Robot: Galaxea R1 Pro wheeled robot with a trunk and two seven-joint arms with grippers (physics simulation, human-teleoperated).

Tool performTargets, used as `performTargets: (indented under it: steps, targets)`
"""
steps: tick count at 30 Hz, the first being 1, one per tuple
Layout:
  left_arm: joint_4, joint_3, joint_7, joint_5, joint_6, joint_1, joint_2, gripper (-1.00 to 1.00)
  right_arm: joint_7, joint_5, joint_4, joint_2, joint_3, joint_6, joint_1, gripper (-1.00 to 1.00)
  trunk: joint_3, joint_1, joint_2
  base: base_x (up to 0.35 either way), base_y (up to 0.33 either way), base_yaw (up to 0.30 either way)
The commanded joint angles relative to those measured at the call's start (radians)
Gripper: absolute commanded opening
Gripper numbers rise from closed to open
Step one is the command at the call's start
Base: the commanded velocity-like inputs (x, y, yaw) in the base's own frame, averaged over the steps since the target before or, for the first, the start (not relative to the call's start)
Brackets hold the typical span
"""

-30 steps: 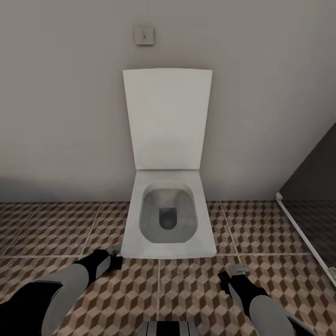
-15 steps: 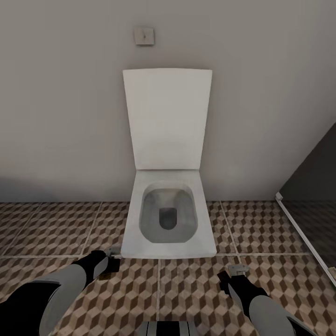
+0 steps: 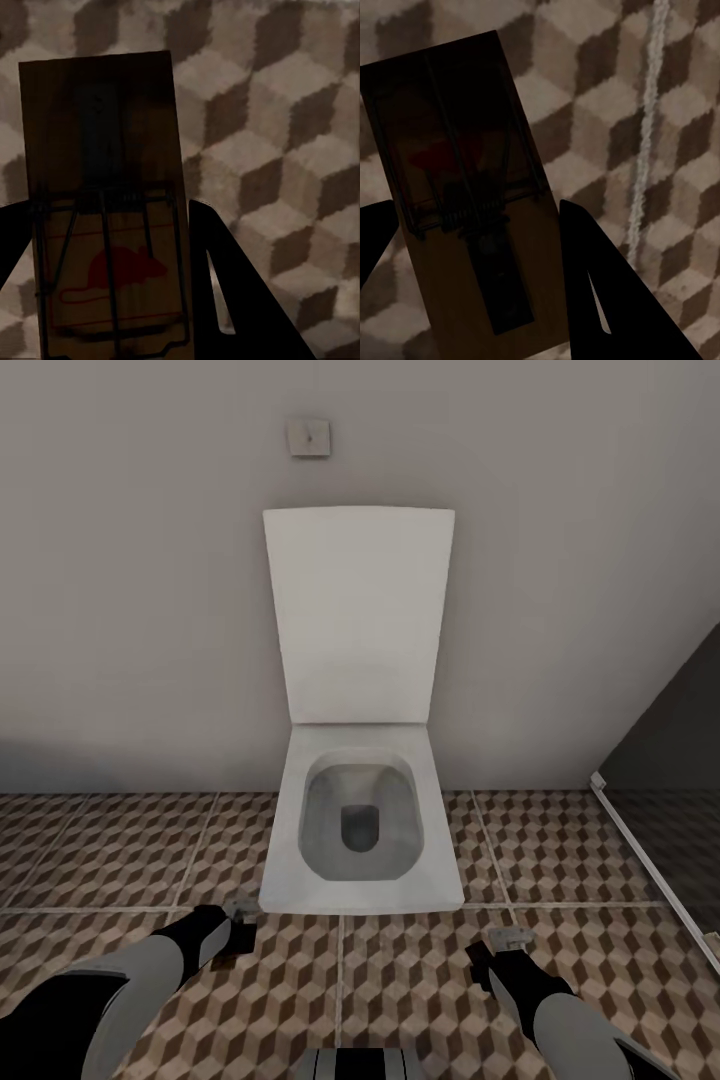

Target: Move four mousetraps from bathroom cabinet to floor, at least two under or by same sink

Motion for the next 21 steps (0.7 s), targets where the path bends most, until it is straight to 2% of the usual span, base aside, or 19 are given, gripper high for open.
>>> performTargets:
  steps: [1,10,21]
  targets:
    - [0.000,-0.007,0.001,0.007,0.004,0.001,0.000,-1.00,-0.007,0.004,-0.001,0.001,-0.002,0.005,0.000,-1.00,-0.001,0.000,0.000,0.000,0.000,0.000]
    - [0.000,-0.007,0.001,0.007,0.004,0.004,0.000,-1.00,-0.007,0.004,0.007,0.000,-0.003,-0.031,0.000,-1.00,-0.001,0.000,0.000,0.000,0.000,0.000]
    - [-0.001,-0.006,0.000,0.007,0.004,0.004,0.000,-1.00,-0.007,0.004,0.012,-0.001,-0.003,-0.037,0.001,-1.00,-0.001,0.000,0.000,0.000,0.000,0.000]
